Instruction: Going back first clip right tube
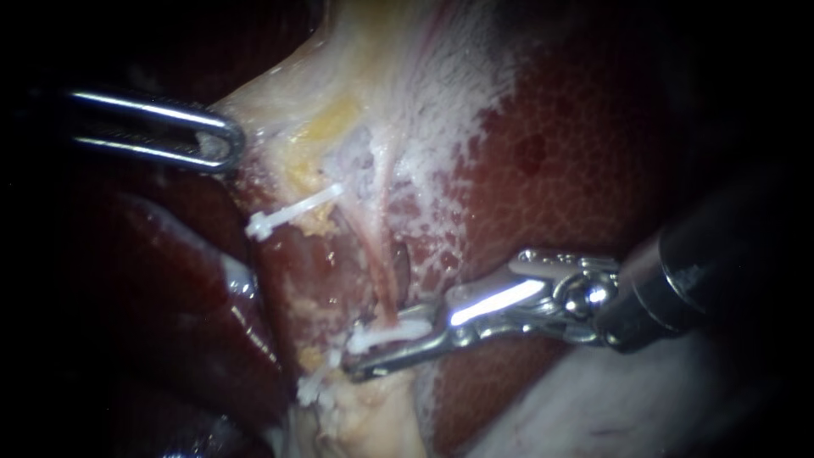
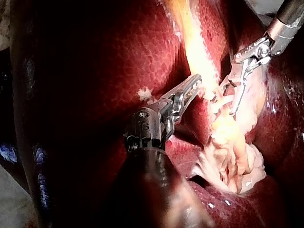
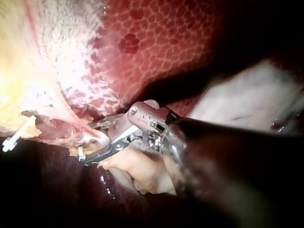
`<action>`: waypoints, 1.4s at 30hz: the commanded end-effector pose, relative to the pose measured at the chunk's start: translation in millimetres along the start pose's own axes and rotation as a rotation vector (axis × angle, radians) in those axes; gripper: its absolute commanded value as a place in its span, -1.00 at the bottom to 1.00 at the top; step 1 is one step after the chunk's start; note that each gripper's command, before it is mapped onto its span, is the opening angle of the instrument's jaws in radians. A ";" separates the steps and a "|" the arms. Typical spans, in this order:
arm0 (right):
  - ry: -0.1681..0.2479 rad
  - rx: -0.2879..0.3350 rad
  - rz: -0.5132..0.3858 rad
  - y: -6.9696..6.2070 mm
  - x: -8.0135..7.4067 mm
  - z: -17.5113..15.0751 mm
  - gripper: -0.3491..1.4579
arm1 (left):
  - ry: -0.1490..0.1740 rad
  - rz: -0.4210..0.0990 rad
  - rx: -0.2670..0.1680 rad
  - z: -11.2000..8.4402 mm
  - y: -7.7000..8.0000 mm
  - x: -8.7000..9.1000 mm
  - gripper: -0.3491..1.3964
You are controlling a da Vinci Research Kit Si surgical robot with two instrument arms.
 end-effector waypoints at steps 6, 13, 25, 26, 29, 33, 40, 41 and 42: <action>0.010 -0.013 -0.016 0.0 0.0 -0.4 0.05 | 0.000 0.000 0.001 -0.1 0.0 0.0 -1.00; 0.009 -0.017 -0.057 -0.1 -0.1 -0.5 0.05 | 0.000 0.001 0.000 0.0 0.0 0.1 -1.00; -0.019 0.009 -0.119 0.1 -1.9 2.0 0.05 | -0.001 0.000 -0.001 0.2 -0.1 0.1 -1.00; -0.016 0.011 -0.119 0.2 -1.9 2.0 0.05 | -0.001 0.000 -0.001 0.2 -0.1 0.1 -1.00; -0.018 0.009 -0.148 0.3 -1.8 2.1 0.05 | -0.001 0.001 -0.001 0.2 -0.1 0.1 -1.00; -0.026 0.011 -0.212 0.5 -1.6 2.3 0.05 | -0.001 0.000 -0.002 0.2 -0.1 0.1 -1.00; -0.057 0.039 -0.386 1.5 -1.5 3.5 0.05 | -0.001 0.000 -0.002 0.3 -0.2 0.1 -1.00; -0.060 0.039 -0.422 1.8 -1.6 3.7 0.05 | -0.001 0.000 -0.002 0.3 -0.2 0.1 -1.00; -0.064 0.038 -0.466 2.2 -1.7 3.9 0.05 | -0.001 0.000 -0.002 0.3 -0.2 0.1 -1.00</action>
